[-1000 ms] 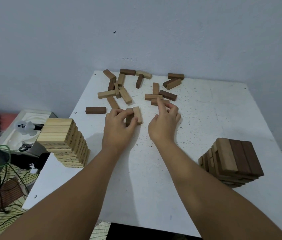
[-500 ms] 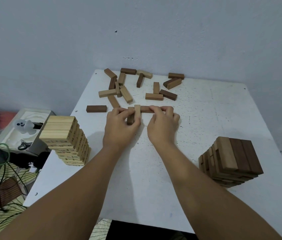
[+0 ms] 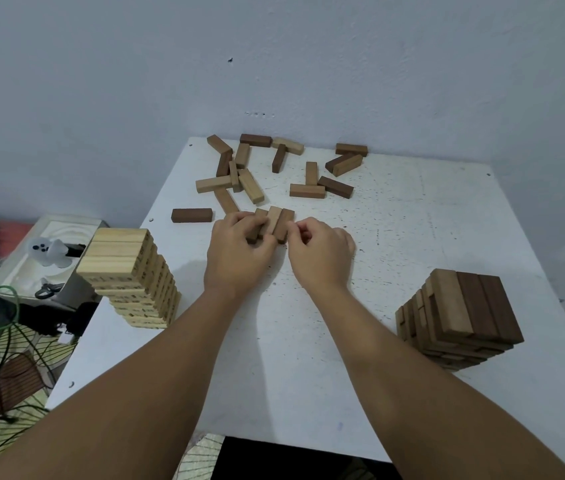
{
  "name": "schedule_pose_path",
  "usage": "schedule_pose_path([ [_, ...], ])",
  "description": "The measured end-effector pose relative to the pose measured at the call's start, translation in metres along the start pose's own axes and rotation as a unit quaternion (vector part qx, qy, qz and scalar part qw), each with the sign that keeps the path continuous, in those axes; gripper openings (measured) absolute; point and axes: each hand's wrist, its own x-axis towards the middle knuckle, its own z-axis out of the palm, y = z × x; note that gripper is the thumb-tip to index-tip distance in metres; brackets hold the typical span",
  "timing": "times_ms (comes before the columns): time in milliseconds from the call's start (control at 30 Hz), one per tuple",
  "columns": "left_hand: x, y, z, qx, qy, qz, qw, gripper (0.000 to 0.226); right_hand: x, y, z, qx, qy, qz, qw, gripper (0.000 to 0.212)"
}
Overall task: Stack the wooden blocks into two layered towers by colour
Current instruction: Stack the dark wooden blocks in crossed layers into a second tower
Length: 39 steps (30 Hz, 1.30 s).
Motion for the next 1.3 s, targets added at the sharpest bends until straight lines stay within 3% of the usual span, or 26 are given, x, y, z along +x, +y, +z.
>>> schedule_pose_path([
  [100, -0.001, 0.004, -0.002, -0.014, -0.007, 0.007, 1.000, 0.042, 0.002, 0.003, 0.001, 0.017, 0.012, -0.005, 1.000, 0.018],
  [167, -0.001, 0.005, -0.001, -0.015, -0.010, 0.012, 1.000, 0.036, 0.004, 0.003, 0.000, 0.018, 0.006, -0.010, 1.000, 0.022],
  [300, -0.001, 0.005, 0.003, 0.000, 0.000, -0.009, 1.000, 0.049, 0.003, -0.001, -0.005, -0.007, -0.038, -0.014, 0.999, 0.035],
  [567, -0.002, 0.006, 0.001, 0.032, -0.016, -0.020, 0.999, 0.048, 0.009, -0.003, -0.003, -0.087, -0.094, -0.009, 0.992, 0.043],
  [800, -0.007, 0.011, -0.009, 0.014, -0.079, -0.025, 0.996, 0.065, -0.001, -0.004, -0.016, -0.078, -0.135, -0.002, 0.988, 0.041],
  [933, -0.005, 0.014, -0.026, -0.036, -0.167, -0.061, 0.983, 0.091, -0.016, -0.002, -0.027, -0.062, -0.158, 0.013, 0.985, 0.040],
  [1167, -0.035, 0.023, -0.047, -0.010, -0.252, -0.053, 0.966, 0.095, -0.063, 0.009, -0.048, -0.060, -0.159, -0.013, 0.985, 0.032],
  [1300, -0.062, 0.024, -0.052, -0.005, -0.264, -0.046, 0.963, 0.102, -0.086, 0.013, -0.059, -0.060, -0.176, -0.036, 0.982, 0.041],
])
